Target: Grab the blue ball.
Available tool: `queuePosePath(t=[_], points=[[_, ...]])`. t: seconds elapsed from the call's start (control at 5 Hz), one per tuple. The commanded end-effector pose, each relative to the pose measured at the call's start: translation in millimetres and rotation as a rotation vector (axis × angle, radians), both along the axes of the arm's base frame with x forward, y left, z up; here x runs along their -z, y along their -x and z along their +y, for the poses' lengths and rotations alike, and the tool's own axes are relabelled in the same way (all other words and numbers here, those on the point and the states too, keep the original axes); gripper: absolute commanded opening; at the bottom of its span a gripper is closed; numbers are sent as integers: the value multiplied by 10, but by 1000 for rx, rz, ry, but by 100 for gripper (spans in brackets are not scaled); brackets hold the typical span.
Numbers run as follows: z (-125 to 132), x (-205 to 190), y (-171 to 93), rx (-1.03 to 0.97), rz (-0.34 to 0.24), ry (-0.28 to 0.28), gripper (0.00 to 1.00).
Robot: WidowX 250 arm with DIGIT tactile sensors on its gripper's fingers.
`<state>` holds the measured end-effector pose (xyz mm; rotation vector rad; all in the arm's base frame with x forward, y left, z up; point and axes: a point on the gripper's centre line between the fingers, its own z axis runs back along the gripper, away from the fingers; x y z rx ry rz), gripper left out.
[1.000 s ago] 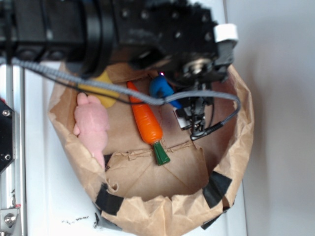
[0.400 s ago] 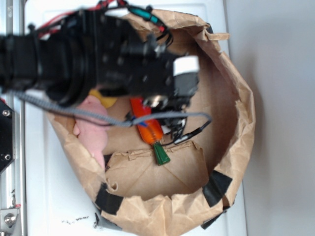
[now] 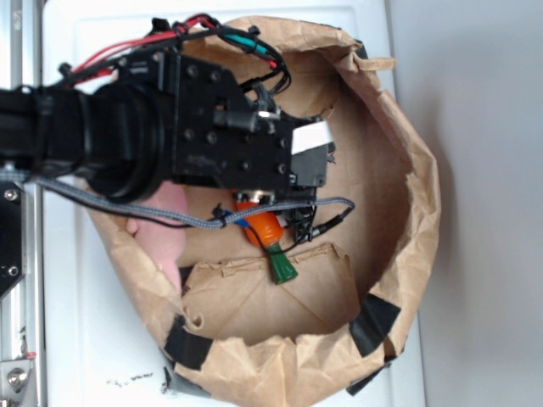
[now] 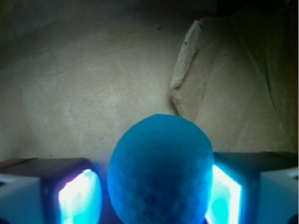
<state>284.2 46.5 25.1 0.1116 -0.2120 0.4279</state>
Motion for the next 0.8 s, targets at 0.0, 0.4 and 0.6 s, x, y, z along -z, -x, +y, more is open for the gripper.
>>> queuePosePath(t=[0.0, 0.4, 0.6], points=[[-70, -17, 19, 50, -58, -20, 0], [-60, -325, 95, 81, -18, 44, 0], [96, -825, 26, 81, 94, 171, 0]])
